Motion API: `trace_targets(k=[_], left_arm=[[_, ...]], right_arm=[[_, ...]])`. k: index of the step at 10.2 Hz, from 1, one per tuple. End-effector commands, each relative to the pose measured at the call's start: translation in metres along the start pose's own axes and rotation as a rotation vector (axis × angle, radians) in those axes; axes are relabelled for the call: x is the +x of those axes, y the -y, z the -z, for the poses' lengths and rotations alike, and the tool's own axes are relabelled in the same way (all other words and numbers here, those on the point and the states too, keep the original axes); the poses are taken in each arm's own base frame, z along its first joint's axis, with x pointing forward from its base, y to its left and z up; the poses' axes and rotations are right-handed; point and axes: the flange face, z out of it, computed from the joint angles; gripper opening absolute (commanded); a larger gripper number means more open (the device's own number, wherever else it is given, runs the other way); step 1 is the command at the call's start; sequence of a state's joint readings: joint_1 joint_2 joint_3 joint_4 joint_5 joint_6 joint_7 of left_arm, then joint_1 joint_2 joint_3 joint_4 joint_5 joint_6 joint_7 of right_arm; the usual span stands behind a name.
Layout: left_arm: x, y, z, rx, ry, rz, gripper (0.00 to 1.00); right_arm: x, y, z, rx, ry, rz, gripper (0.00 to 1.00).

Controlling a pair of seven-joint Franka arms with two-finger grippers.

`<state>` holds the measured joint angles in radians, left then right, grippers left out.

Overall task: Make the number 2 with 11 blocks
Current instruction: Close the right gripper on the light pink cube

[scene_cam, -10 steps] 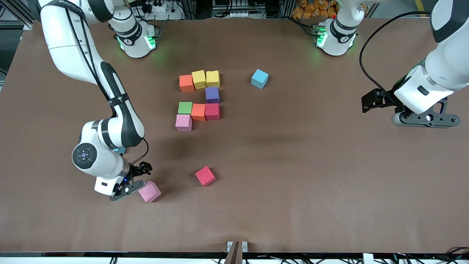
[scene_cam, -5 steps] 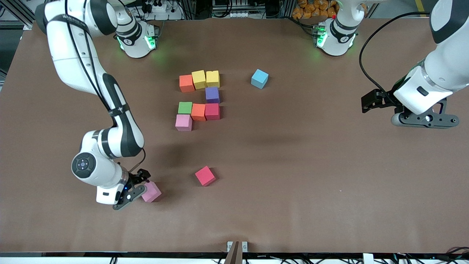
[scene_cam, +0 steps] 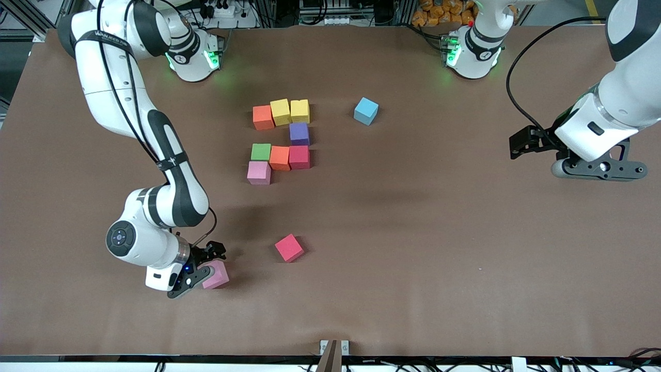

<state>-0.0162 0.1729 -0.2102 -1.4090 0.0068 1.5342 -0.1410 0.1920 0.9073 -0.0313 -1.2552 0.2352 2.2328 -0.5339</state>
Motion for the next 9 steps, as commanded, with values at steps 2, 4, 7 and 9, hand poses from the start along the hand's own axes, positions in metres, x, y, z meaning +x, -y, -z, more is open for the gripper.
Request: trace_targets(k=[2,4,7,9], left_arm=[[-0.003,-0.008,0.004,-0.011,-0.001,0.002,1.00],[-0.004,-0.011,0.005,-0.005,-0.004,-0.002,1.00],[-0.004,-0.012,0.004,-0.007,-0.002,-0.005,1.00],[-0.004,-0.013,0.004,-0.007,-0.002,-0.005,1.00]], right_arm=[[0.004,-0.006,0.005,0.022,-0.012,-0.025,1.00],[0.008,-0.011,0.011,0.011,-0.034,-0.053,1.00],[0.015,-0.014,0.007,-0.015,-0.078,-0.096,1.00],[0.014,-0.014,-0.005,-0.021,-0.083,-0.104,1.00]])
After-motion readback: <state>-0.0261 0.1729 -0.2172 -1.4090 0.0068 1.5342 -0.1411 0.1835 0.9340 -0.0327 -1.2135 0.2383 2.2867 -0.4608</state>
